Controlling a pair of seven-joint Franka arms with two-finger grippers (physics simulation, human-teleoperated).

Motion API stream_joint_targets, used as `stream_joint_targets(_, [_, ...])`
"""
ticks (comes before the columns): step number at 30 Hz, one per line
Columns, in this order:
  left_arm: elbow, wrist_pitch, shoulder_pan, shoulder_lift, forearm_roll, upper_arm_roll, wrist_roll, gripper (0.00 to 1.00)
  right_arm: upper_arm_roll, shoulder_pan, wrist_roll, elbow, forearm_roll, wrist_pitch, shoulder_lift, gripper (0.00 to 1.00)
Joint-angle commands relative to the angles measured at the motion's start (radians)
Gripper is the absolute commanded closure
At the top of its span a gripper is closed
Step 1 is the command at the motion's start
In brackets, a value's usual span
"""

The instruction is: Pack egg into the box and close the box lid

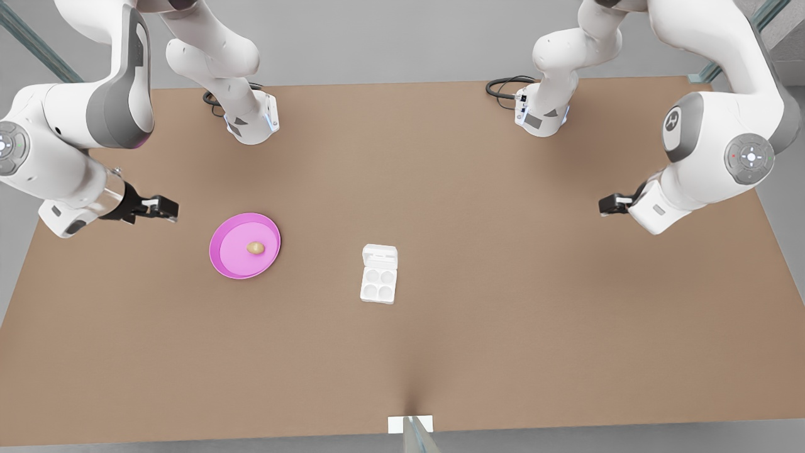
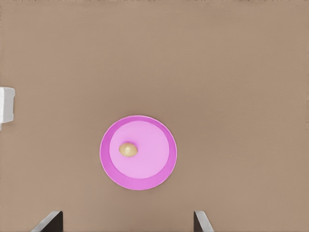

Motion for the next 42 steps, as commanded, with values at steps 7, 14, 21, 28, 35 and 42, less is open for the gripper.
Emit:
stream_joint_targets(7, [-0.014, 0.046, -0.011, 0.001, 0.039, -0.002, -0.027, 0.0, 0.049, 0.012, 0.012, -0.001, -0.009, 0.068, 0.229, 0.0])
stream_joint_targets(14, [-0.019, 0.048, -0.013, 0.004, 0.049, -0.004, -0.03, 0.0, 0.058, 0.121, 0.012, -0.237, 0.014, 0.497, 0.383, 0.0])
stream_joint_targets(21, [-0.023, 0.046, -0.02, 0.005, 0.053, -0.004, -0.03, 0.0, 0.058, 0.074, 0.011, -0.461, -0.041, 0.87, 0.335, 0.0])
stream_joint_targets(28, [-0.022, 0.046, -0.022, 0.005, 0.059, -0.004, -0.03, 0.0, 0.158, -0.058, -0.019, -0.596, -0.041, 0.953, 0.251, 0.0])
stream_joint_targets(35, [-0.029, 0.046, -0.022, 0.005, 0.061, -0.004, -0.03, 0.0, 0.167, -0.058, -0.014, -0.691, -0.044, 0.941, 0.185, 0.0])
stream_joint_targets(42, [-0.036, 0.048, -0.022, 0.004, 0.061, -0.004, -0.03, 0.0, 0.169, -0.05, -0.006, -0.774, -0.044, 0.954, 0.12, 0.0])
